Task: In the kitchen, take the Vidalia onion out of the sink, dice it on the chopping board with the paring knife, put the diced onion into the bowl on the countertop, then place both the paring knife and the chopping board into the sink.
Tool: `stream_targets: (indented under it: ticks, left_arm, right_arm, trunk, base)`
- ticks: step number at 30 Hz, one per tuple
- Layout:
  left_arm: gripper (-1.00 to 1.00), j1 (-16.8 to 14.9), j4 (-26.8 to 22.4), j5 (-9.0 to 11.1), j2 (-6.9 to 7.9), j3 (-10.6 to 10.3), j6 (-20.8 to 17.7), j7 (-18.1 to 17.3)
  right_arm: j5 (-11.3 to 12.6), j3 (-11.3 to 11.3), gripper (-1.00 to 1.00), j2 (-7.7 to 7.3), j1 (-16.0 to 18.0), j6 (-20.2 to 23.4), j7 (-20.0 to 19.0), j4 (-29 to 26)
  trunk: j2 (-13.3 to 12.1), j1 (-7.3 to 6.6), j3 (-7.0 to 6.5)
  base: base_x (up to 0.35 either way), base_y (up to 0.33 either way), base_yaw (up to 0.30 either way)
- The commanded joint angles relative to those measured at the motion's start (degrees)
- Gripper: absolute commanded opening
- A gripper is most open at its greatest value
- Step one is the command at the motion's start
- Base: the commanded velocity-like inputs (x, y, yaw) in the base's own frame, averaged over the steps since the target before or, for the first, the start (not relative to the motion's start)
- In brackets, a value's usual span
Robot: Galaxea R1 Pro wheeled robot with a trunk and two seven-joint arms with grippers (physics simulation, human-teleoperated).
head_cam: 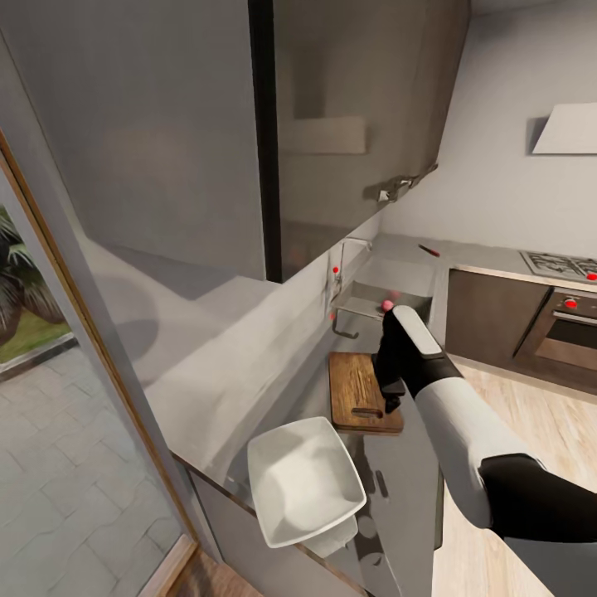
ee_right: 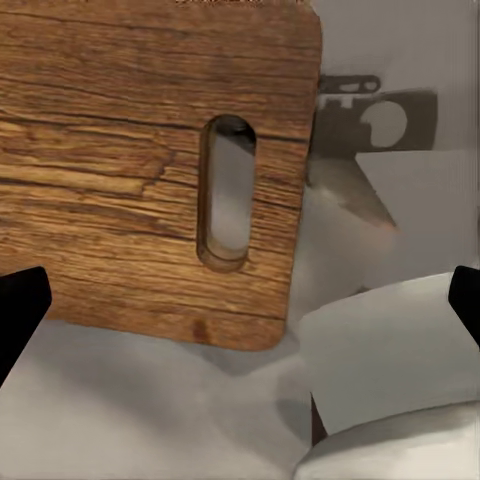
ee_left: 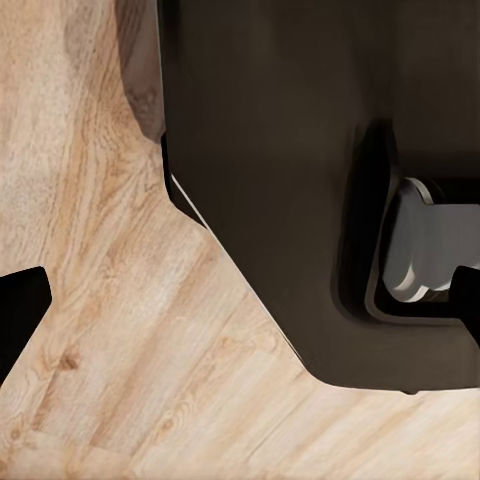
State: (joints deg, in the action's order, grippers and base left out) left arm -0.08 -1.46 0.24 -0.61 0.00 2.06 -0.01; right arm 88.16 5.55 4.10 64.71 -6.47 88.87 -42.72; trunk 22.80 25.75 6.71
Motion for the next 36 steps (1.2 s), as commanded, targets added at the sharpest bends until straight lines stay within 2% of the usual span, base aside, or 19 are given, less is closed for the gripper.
stream_targets:
  ticks: [1,4,8,17,23,28,30,36]
  left_arm:
    - [1.0,-0.01,-0.03,0.02,0.0,-0.02,0.13,0.0]
    - [1.0,-0.01,-0.03,0.02,-0.01,-0.03,0.13,-0.03]
    - [1.0,-0.01,-0.03,0.02,-0.01,-0.05,0.13,0.0]
    - [1.0,-0.01,-0.03,0.03,-0.01,-0.01,0.13,0.0]
    - [1.0,-0.01,-0.03,0.04,0.0,0.0,0.13,-0.01]
    - [1.0,-0.01,-0.03,0.03,0.0,0.0,0.13,-0.02]
    - [1.0,-0.01,-0.03,0.03,0.0,0.0,0.13,-0.02]
    - [1.0,-0.01,-0.03,0.05,0.0,0.0,0.13,-0.03]
  right_arm:
    - [0.18,0.47,1.0,-0.01,0.06,-0.61,0.08,0.04]
    - [0.26,3.0,1.0,0.17,0.06,-0.7,0.08,1.48]
    - [0.32,3.95,1.0,0.2,0.06,-0.72,0.08,2.09]
    - [0.51,4.26,1.0,0.3,0.06,-0.73,-0.24,2.95]
    - [1.59,4.22,1.0,0.3,0.02,-0.73,-1.81,3.07]
    - [2.38,4.15,1.0,0.28,-0.18,-0.73,-2.51,5.32]
    - [2.42,4.14,1.0,0.26,-0.19,-0.69,-3.59,6.33]
    - [2.57,4.05,1.0,0.12,-0.28,-0.58,-10.67,13.52]
  trunk:
    - [0.12,0.03,0.14]
    - [0.12,0.03,0.31]
    - [0.12,0.03,0.64]
    - [0.12,0.03,1.41]
    - [0.12,0.03,1.92]
    - [0.12,0.03,2.01]
    - [0.12,0.03,2.01]
    - [0.12,0.03,2.02]
  base:
    - [0.0,0.0,0.006]
    - [0.0,0.0,0.059]
    - [0.0,0.0,0.096]
    - [0.0,0.0,0.114]
    - [0.0,0.0,0.111]
    - [0.0,0.0,0.022]
    - [0.0,0.0,0.005]
    - [0.0,0.0,0.001]
